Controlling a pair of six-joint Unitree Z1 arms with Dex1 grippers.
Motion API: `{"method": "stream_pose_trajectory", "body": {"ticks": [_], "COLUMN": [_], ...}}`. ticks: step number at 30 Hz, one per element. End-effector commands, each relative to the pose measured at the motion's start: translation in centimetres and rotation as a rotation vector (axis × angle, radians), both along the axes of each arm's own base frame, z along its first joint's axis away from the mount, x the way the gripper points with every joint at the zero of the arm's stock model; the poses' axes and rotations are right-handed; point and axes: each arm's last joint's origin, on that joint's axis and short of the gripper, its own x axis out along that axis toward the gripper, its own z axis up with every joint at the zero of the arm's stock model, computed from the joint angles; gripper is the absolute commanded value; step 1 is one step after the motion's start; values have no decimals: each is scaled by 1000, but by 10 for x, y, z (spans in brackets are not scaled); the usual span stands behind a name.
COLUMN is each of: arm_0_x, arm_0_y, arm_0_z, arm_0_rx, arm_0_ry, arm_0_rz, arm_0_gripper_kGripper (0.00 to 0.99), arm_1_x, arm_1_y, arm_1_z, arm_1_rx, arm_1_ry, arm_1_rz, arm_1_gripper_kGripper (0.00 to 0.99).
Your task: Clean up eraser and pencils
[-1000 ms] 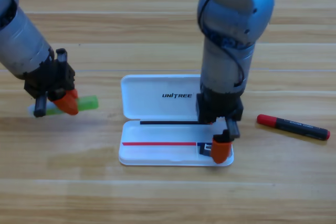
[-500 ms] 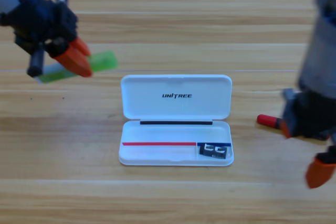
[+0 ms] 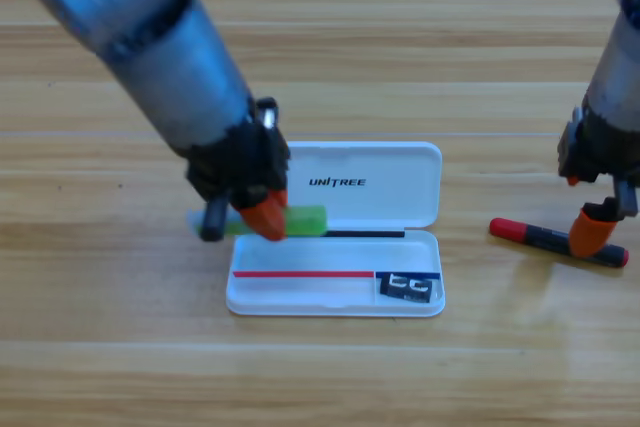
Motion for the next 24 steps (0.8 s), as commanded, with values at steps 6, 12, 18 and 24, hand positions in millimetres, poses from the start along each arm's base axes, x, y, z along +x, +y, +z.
{"method": "stream_pose_trajectory", "body": {"ticks": [6,12,18,24], "arm_0_x": [14,10,4,2], "arm_0_y": [-29,-34,-43,-49], "arm_0_z": [-66,-70,-66,-59], "arm_0_rx": [127,129,112,92], "arm_0_ry": [39,39,35,30], "arm_0_rz": [-1,-7,-5,-1], "arm_0_gripper_kGripper": [0,0,0,0], "arm_1_x": [41,48,44,39], "arm_1_y": [2,7,5,1], "arm_1_z": [-77,-87,-92,-88], "arm_1_rx": [-77,-65,-69,-91], "arm_1_ry": [120,137,166,179], "arm_1_rz": [-22,-2,49,64], "arm_1_gripper_kGripper": [861,650,0,0]}}
